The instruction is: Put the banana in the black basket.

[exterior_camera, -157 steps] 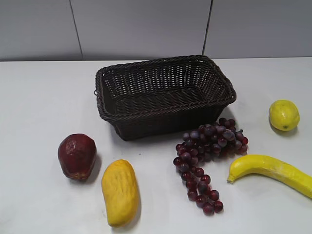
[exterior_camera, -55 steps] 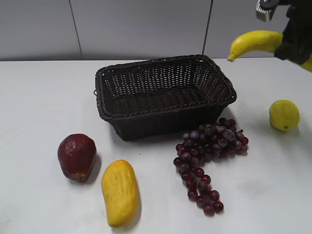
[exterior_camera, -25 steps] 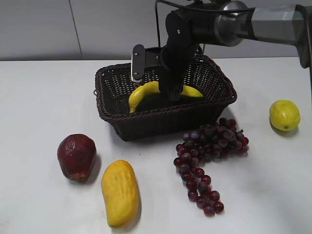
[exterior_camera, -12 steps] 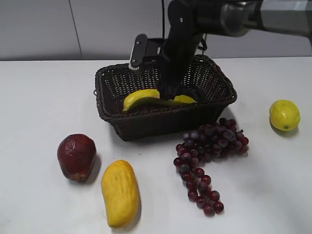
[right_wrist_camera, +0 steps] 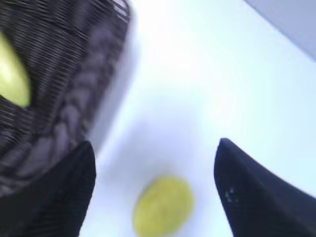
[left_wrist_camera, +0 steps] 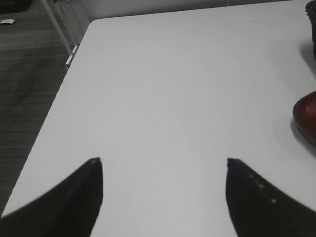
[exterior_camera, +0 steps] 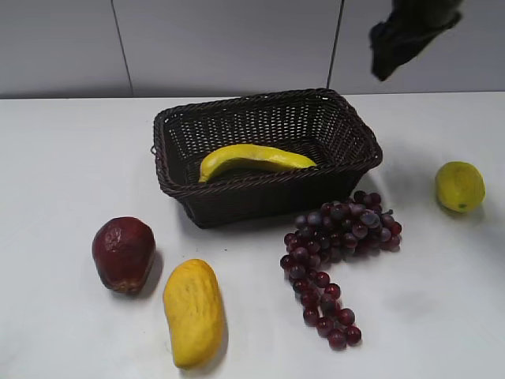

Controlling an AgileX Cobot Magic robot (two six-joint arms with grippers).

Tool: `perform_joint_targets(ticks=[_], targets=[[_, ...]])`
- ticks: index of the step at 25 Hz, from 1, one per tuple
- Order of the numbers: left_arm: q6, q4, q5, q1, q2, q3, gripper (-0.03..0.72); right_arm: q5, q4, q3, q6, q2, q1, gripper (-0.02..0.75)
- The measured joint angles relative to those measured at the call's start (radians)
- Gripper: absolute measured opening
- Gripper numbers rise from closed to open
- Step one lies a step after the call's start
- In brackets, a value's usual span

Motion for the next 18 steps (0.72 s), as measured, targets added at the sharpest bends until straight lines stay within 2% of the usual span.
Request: perform_joint_targets(ticks=[4, 9, 13, 18], targets=[[0.0, 0.0, 0.0, 0.0, 0.0, 0.0, 0.575, 0.109, 0.0, 0.0, 0.123, -0.072, -0.113, 0.564], [0.0, 0.0, 0.0, 0.0, 0.0, 0.0, 0.575, 0.129, 0.035, 0.065, 0.172, -0.19, -0.215, 0.564], [0.0, 0.0, 0.0, 0.0, 0.0, 0.0, 0.575, 0.131, 0.051, 0.2, 0.179, -0.324, -0.225, 0.564], [0.0, 0.0, 0.0, 0.0, 0.0, 0.0, 0.575, 0.131, 0.061, 0.456, 0.182, -0.567, -0.225, 0.565]])
